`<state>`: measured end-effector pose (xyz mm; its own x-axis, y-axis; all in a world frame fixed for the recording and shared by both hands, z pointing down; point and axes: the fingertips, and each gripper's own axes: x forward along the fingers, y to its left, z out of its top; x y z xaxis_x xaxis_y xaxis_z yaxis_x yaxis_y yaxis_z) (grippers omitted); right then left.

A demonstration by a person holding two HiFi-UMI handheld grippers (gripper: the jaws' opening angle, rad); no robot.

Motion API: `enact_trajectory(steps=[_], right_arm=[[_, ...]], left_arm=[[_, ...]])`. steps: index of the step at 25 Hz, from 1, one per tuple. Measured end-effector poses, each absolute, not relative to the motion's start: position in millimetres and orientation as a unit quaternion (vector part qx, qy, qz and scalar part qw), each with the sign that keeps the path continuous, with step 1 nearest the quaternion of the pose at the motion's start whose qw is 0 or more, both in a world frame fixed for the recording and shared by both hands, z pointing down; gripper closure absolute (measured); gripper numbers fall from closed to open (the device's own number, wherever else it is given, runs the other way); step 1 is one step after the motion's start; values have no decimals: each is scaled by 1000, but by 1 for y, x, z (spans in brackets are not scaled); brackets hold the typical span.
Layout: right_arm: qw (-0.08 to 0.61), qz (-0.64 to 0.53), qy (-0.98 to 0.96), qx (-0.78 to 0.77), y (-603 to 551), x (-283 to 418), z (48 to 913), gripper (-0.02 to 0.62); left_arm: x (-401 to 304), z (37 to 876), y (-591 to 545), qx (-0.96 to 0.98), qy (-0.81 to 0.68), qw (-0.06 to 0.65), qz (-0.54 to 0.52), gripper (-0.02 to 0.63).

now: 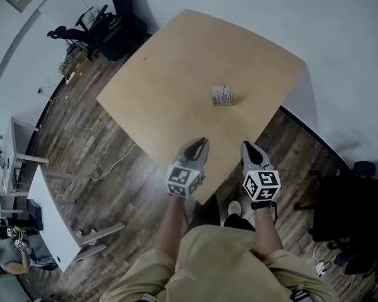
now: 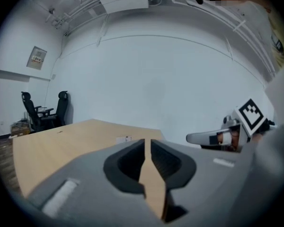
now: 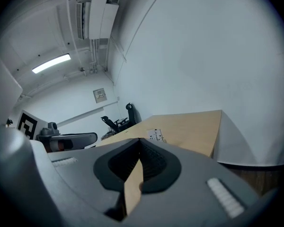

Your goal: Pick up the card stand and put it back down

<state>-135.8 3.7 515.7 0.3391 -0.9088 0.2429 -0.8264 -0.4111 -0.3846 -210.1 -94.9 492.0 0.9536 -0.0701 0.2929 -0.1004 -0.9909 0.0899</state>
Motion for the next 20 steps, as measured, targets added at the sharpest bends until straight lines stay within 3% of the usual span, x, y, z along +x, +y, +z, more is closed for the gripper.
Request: enact_trajectory(steps=[20], right_arm=[[78,-282,469,-833,-104,-19,633,591]], left_arm=[[-74,646,-258,952,134,13,275,475]])
